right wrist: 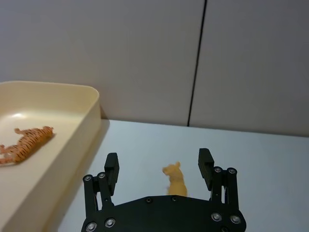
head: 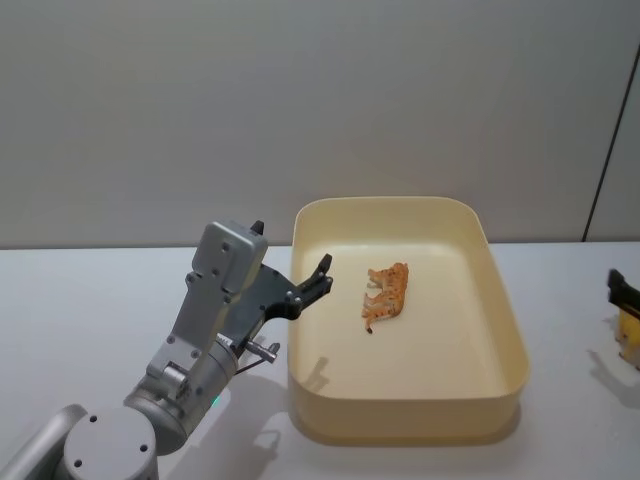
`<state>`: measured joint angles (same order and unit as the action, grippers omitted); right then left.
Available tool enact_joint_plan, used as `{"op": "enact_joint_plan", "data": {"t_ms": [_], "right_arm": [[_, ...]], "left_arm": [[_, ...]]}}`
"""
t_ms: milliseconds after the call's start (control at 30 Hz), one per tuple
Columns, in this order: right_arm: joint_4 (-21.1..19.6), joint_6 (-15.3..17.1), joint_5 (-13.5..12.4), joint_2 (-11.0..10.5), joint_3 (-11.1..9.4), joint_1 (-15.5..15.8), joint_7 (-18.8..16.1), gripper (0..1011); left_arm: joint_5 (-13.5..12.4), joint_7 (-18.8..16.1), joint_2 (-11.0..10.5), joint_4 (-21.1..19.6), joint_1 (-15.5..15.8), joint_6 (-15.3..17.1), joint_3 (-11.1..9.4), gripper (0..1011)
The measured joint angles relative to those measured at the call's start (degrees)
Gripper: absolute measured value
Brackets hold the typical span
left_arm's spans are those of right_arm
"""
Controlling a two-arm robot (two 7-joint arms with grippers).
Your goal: Pick up the toy alternately with two hands and place it into the central storage box.
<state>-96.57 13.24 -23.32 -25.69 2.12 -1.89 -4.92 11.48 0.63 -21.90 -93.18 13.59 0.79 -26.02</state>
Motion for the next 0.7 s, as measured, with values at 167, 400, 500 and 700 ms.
{"op": "enact_joint_plan", "data": {"t_ms": [167,400,500,700], "right_arm": [[-0.2,0.5,-0.3,-0.8,-0.8,1.5,1.0,1001],[1.3,1.2,-0.3,-1.0,-1.1,1.8,1.8,1001],[2.2,1.4,0.0,-0.9,-1.0,1.4,1.9,1001],[5.0,2.1,0.9,0.1,0.0,-0.2,1.6,1001]], "left_arm": [[0.0,0.0,0.0,0.0,0.0,0.0,0.0,1001],[0.0,0.0,0.0,0.0,0.0,0.0,0.0,1002],[0.0,0.0,0.0,0.0,0.0,0.0,0.0,1002],[0.0,0.0,0.0,0.0,0.0,0.0,0.0,1002]]}}
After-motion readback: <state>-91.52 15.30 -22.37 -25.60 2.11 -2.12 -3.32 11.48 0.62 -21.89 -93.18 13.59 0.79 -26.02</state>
